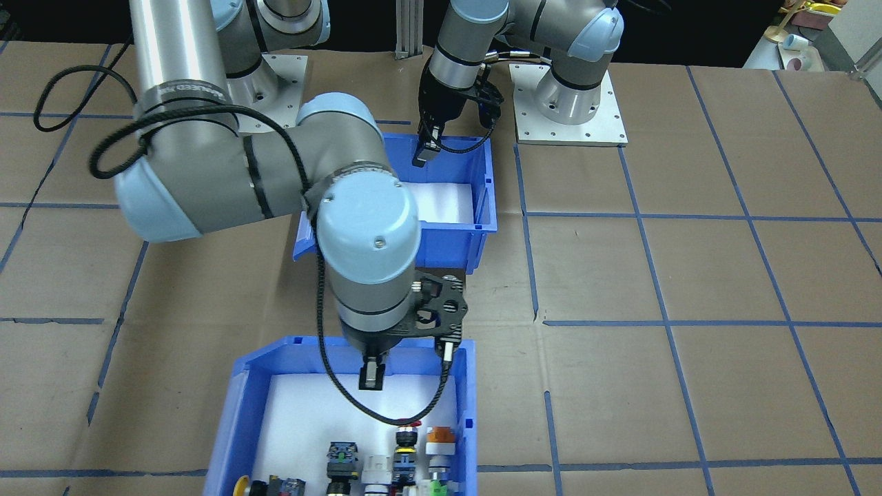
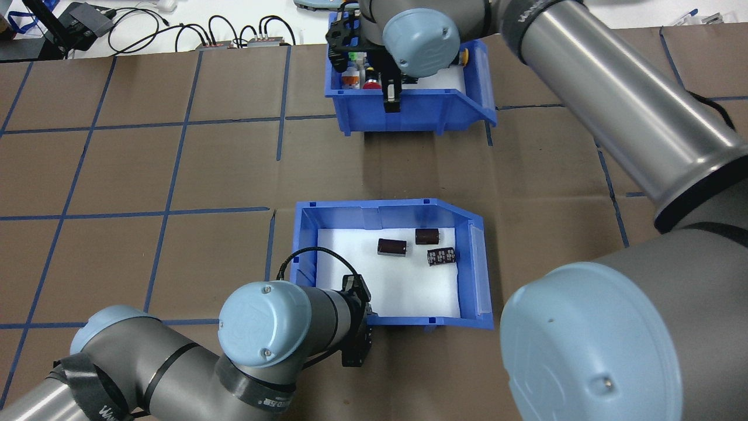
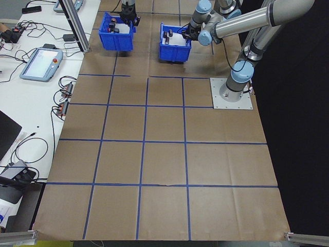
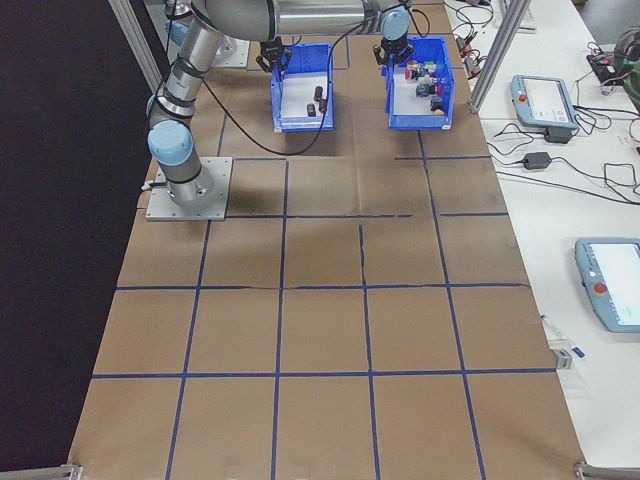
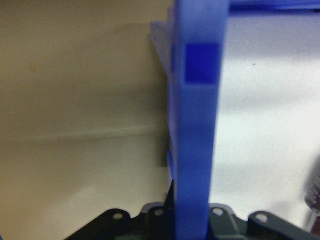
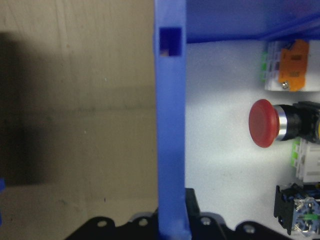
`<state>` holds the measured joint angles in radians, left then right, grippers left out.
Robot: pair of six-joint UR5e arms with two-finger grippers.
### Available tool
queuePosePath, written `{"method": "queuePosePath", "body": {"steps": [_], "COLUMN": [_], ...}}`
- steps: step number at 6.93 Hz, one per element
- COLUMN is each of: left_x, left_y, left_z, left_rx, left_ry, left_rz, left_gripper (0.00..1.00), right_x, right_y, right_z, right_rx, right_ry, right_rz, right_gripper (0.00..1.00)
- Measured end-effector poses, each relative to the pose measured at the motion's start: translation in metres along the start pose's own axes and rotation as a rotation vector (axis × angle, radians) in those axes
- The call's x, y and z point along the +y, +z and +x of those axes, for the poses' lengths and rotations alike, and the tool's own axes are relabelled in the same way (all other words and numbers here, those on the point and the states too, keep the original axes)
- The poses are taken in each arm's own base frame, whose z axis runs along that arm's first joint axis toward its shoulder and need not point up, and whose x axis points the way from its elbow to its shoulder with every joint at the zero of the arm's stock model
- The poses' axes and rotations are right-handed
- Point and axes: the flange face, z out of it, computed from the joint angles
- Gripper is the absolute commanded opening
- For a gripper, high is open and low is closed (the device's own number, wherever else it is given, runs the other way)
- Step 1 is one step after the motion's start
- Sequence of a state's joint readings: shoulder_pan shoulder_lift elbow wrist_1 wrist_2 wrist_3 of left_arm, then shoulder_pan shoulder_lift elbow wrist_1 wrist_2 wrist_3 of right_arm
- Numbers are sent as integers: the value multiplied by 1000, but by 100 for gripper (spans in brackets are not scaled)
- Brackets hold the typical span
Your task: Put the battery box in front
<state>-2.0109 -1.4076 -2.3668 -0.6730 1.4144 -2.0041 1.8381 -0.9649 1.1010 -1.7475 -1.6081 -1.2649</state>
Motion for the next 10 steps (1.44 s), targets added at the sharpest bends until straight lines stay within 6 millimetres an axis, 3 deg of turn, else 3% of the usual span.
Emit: {"method": "queuePosePath", "body": {"steps": [2, 3, 5, 6, 7, 8, 10], "left_x": [-50, -77, -119, -127, -125, -116, -75], "left_y": [-22, -33, -42, -36, -24, -7, 23], "left_z": [49, 79, 140, 174, 205, 230, 271], "left_rx": [20, 28, 19, 11, -1, -16, -24], "left_ry": [-29, -33, -39, -41, -35, -25, -21], "left_rz": [39, 58, 83, 83, 76, 65, 41], "left_gripper": [0, 0, 0, 0, 0, 0, 0], "right_x": [101, 153, 251, 290, 314, 325, 333], "right_y": [-17, -22, -24, -24, -23, -25, -23], "right_z": [24, 26, 12, -1, -16, -35, -82], "right_rx": [-26, -39, -73, -90, -104, -115, -136], "right_ry": [-23, -26, -32, -33, -32, -31, -20], "right_rz": [-11, -14, -12, -8, -4, -1, 5], "right_gripper": [5, 5, 5, 5, 5, 5, 5]}}
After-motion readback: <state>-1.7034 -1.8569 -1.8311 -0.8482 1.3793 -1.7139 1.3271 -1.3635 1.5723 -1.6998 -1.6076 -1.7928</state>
